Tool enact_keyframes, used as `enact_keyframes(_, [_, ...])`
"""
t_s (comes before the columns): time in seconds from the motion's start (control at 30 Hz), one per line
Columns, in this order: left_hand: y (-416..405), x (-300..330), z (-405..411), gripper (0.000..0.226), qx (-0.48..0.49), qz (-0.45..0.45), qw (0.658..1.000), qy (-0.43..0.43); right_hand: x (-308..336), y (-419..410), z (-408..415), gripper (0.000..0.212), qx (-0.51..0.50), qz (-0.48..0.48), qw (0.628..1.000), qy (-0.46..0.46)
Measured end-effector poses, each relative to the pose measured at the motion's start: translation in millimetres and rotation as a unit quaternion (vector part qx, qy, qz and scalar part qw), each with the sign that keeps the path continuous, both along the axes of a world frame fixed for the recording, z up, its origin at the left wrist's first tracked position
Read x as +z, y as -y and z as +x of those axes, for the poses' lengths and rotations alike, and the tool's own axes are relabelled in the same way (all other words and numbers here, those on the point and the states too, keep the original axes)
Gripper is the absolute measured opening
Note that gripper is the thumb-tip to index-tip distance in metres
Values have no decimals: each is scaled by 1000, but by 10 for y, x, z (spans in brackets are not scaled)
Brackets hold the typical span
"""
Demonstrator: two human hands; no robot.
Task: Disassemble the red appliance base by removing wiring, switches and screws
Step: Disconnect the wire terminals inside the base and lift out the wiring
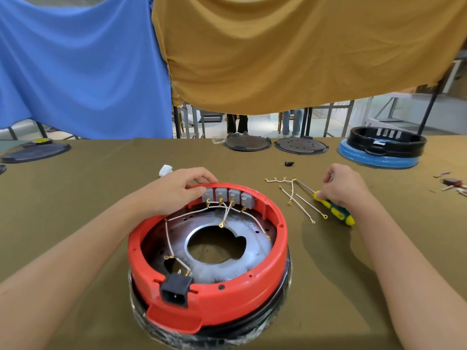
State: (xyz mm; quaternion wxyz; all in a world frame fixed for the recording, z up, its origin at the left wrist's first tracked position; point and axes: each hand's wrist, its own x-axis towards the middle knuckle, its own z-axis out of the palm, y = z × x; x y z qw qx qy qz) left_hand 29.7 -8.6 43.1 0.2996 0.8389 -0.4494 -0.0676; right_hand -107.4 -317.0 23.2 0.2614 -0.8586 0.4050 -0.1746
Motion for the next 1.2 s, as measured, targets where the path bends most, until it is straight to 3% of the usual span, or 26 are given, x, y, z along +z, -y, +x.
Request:
enact_keyframes(0.33, [6, 9, -9, 23, 9, 5, 1000, -5, -75, 122, 11, 26, -44, -40, 998, 25])
enact_keyframes(0.7, [11, -2, 0, 23, 12, 8, 1000, -7, -87, 61, -5, 24, 0, -111, 992, 67])
enact_keyframes(0.83, [9, -4, 6, 23, 14, 7, 1000, -6, -121, -11, 34, 18, 24, -139, 989, -52])
enact_keyframes(0.93, [9, -4, 7, 23, 14, 6, 1000, -5, -139, -36, 59, 17, 11, -163, 983, -85])
enact_keyframes(1.1, [13, -3, 1, 23, 11, 3, 1000, -5, -145, -34, 94, 28, 40, -87, 993, -75])
enact_keyframes(1.2, [11, -2, 7, 23, 11, 5, 1000, -4, -146, -47, 124, 30, 64, -34, 997, 26])
